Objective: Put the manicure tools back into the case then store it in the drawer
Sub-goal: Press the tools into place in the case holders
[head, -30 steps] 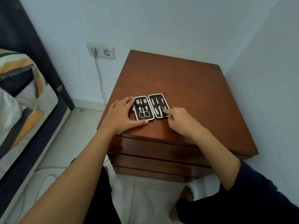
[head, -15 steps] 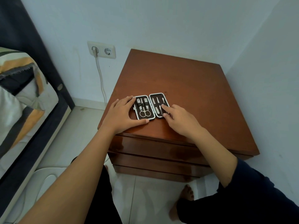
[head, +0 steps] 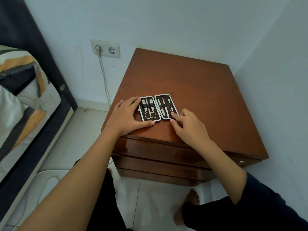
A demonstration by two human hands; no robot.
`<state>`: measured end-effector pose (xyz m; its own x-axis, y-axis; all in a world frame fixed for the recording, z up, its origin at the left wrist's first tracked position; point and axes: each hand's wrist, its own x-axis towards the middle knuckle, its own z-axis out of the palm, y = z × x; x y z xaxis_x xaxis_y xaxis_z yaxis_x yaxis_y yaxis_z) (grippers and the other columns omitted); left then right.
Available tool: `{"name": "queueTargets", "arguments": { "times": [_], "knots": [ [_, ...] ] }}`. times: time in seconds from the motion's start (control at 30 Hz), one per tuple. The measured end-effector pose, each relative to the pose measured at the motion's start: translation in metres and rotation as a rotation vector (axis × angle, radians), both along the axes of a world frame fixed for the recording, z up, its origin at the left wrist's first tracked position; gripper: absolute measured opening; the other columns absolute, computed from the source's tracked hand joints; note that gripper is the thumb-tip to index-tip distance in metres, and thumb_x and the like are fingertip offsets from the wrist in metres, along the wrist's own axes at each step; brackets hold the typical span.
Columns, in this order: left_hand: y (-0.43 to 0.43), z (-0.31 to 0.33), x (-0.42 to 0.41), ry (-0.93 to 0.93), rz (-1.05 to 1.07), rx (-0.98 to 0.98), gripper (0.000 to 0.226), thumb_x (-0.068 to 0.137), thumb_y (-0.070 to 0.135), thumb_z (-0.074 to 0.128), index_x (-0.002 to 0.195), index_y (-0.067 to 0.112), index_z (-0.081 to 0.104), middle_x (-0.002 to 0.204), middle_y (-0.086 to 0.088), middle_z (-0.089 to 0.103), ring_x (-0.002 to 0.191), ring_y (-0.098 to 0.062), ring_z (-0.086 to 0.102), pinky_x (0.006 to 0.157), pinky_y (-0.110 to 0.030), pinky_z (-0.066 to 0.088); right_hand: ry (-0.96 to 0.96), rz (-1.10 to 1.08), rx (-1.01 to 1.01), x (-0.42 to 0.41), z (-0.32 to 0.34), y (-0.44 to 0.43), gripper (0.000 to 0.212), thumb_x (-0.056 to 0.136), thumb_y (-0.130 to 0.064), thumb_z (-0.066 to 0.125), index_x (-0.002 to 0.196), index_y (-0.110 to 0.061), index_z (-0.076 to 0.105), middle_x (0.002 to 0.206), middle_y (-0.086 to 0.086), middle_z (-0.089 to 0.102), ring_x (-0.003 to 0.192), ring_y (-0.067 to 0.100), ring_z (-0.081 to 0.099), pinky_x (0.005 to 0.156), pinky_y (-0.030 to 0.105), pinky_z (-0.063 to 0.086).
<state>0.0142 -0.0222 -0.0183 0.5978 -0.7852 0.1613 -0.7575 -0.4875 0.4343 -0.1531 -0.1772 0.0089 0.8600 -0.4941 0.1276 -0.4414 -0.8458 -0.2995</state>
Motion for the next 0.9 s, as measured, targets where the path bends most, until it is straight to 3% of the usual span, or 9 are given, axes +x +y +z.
{"name": "queueTargets", "arguments": {
  "times": [0.5, 0.67, 0.73, 0.8, 0.9],
  "knots": [
    [0.001, -0.001, 0.001, 0.019, 0.007, -0.003, 0.104, 0.065, 0.081, 0.051, 0.147, 0.022, 0.025, 0.153, 0.005, 0.027, 0.141, -0.012, 0.021, 0.116, -0.035, 0.005, 0.100, -0.007, 0.032, 0.011, 0.003, -0.001, 0.048, 0.093, -0.044, 0.041, 0.139, -0.030, 0.038, 0.097, -0.004, 0.038, 0.098, 0.018, 0.045, 0.069, 0.033, 0.041],
    [0.000, 0.001, 0.000, 0.022, 0.008, -0.006, 0.107, 0.062, 0.082, 0.049, 0.146, 0.020, 0.026, 0.153, 0.005, 0.028, 0.140, -0.011, 0.022, 0.117, -0.035, 0.005, 0.062, -0.012, 0.096, 0.011, 0.002, 0.000, 0.049, 0.092, -0.043, 0.045, 0.139, -0.029, 0.037, 0.098, -0.004, 0.039, 0.086, 0.015, 0.046, 0.067, 0.031, 0.041],
    [0.001, 0.002, 0.000, 0.029, 0.006, -0.009, 0.108, 0.061, 0.082, 0.050, 0.146, 0.019, 0.027, 0.153, 0.004, 0.028, 0.140, -0.011, 0.023, 0.117, -0.035, 0.006, -0.061, -0.057, 0.173, 0.006, 0.001, 0.001, 0.042, 0.091, -0.037, 0.049, 0.131, -0.026, 0.045, 0.095, -0.004, 0.043, 0.082, 0.014, 0.048, 0.066, 0.030, 0.042],
    [0.001, 0.003, 0.000, 0.038, 0.003, -0.016, 0.110, 0.060, 0.083, 0.051, 0.146, 0.018, 0.027, 0.152, 0.004, 0.030, 0.139, -0.011, 0.024, 0.116, -0.035, 0.006, -0.178, -0.126, 0.237, 0.003, 0.000, 0.001, 0.025, 0.089, -0.030, 0.053, 0.112, -0.021, 0.055, 0.087, -0.001, 0.051, 0.079, 0.016, 0.051, 0.066, 0.029, 0.039],
    [0.002, 0.005, 0.000, 0.059, 0.002, -0.041, 0.111, 0.058, 0.083, 0.051, 0.145, 0.017, 0.030, 0.148, 0.004, 0.035, 0.136, -0.014, 0.030, 0.116, -0.038, 0.012, -0.167, -0.216, 0.302, 0.004, 0.000, -0.002, 0.011, 0.087, -0.024, 0.055, 0.091, -0.014, 0.056, 0.082, 0.005, 0.061, 0.081, 0.019, 0.055, 0.066, 0.028, 0.039]
  ]
}}
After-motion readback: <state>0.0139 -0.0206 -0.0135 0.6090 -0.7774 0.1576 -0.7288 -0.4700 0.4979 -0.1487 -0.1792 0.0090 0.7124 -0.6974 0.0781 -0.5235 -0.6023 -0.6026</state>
